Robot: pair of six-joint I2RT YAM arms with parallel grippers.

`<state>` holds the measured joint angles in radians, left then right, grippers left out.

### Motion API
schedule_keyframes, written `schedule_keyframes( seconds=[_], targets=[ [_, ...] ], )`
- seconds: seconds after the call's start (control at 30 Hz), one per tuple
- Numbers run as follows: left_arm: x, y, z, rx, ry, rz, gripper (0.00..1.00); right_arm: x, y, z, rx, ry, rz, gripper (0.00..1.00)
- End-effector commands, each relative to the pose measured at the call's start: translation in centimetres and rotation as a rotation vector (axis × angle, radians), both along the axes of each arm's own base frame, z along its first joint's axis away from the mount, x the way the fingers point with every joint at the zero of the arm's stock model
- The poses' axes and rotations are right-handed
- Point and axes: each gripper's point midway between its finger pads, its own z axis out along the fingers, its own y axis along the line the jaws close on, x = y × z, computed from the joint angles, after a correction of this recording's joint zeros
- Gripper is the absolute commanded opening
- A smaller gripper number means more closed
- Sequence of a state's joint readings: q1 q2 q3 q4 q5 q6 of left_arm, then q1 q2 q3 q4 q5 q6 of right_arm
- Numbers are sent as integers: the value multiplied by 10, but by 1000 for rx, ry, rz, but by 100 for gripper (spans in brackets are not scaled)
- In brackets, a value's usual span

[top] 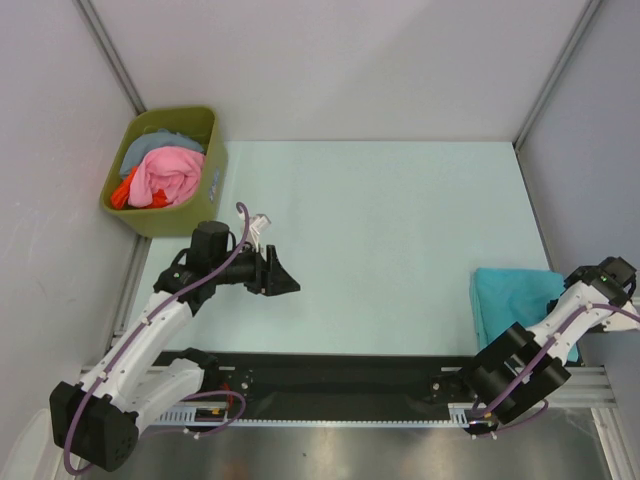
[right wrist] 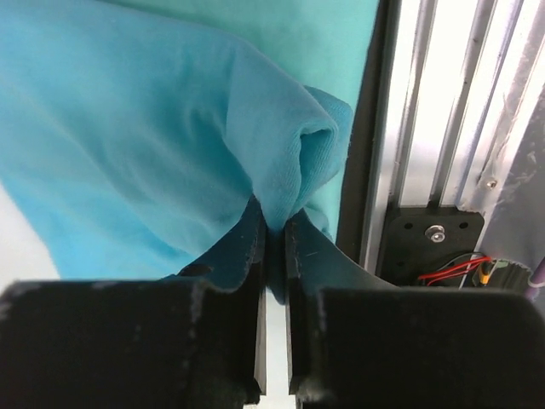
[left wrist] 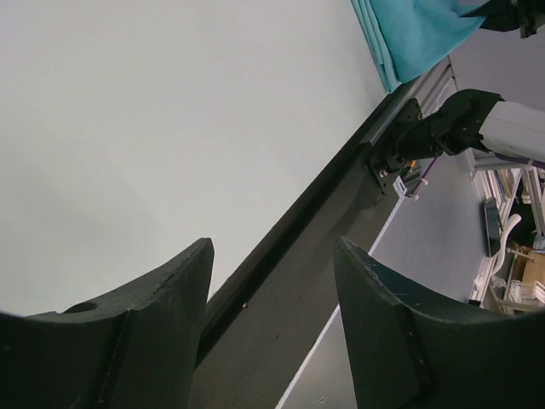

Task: Fold and stack the t-shirts
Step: Neatly place the folded tshirt to the corner

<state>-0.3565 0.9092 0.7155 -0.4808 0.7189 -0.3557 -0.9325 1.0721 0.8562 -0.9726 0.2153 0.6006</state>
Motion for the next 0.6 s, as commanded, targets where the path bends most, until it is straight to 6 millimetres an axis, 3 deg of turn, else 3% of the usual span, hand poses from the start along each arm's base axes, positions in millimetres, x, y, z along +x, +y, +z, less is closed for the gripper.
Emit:
schedule_keyframes(
  seconds=[0.0, 0.03, 0.1, 0.13, 0.2, 0.23, 0.43, 0.47, 0.57],
  targets=[
    [2, 0, 4, -11, -33, -20, 64, -8, -7, -13, -9, 38, -62, 8],
    [1, 0, 4, -10, -33, -22, 64, -10, -8, -16, -9, 47, -74, 9],
    [2, 0, 4, -9, -35, -19, 64, -19, -12, -16, -18, 86, -118, 19],
    [2, 0, 4, -9, -33, -21, 64, -22, -13, -16, -21, 92, -144, 35],
    [2, 0, 4, -9, -32, -21, 64, -31, -17, -11, -25, 105, -187, 50],
    [3, 0, 4, -8, -33, -20, 64, -36, -19, -9, -29, 102, -210, 62],
    [5, 2, 4, -6, -32, -10, 65, -33, -16, 2, -61, 73, -200, 68],
    [5, 3, 4, -4, -29, -6, 65, -31, -16, 0, -65, 63, -200, 77],
    [6, 4, 4, -3, -32, -3, 65, -28, -16, -8, -58, 51, -184, 88]
  ],
)
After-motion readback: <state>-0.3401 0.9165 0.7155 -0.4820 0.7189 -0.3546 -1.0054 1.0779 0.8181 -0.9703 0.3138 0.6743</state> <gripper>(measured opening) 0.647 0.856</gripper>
